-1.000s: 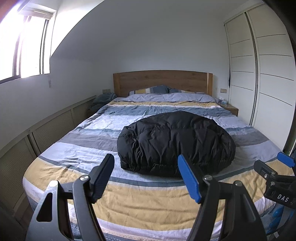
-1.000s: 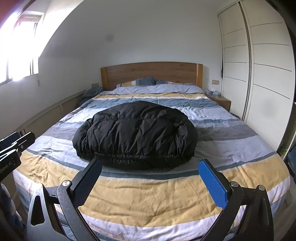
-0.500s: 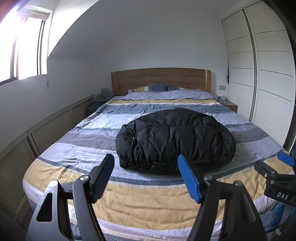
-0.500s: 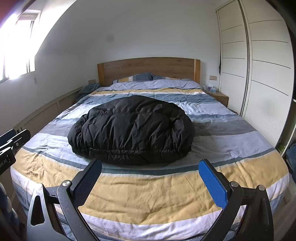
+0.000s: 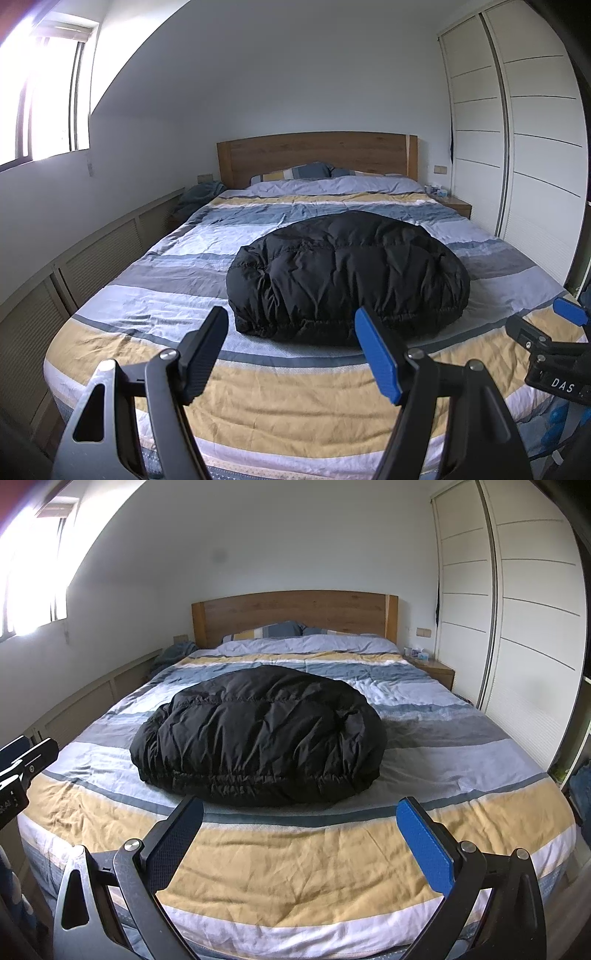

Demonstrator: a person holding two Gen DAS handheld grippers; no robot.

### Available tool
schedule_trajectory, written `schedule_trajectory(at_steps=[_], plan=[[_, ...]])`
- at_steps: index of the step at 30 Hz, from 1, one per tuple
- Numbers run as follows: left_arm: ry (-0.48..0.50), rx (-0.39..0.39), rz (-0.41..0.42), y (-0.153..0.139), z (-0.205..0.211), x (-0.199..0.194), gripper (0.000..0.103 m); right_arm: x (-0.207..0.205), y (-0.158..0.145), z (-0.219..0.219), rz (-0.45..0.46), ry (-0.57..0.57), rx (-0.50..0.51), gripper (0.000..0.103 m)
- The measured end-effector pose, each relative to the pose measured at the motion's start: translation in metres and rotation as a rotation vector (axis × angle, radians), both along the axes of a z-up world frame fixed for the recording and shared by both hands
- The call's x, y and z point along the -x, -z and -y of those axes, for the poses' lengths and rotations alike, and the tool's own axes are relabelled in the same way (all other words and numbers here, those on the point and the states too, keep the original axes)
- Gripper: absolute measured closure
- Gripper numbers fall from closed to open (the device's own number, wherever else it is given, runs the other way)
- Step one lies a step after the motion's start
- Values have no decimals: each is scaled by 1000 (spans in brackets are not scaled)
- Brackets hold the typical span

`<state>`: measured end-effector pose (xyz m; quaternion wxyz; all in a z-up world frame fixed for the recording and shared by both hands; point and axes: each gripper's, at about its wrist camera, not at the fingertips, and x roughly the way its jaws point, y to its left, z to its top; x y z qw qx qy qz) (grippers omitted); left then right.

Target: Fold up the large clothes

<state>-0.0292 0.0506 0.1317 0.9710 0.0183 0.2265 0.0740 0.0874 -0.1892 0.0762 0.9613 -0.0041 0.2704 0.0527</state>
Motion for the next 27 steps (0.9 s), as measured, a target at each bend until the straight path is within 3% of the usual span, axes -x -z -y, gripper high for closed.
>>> schedule_trajectory(at_steps=[27], plan=[[13, 19, -82, 32, -11, -28, 33, -20, 18, 0, -44, 13, 36, 0]])
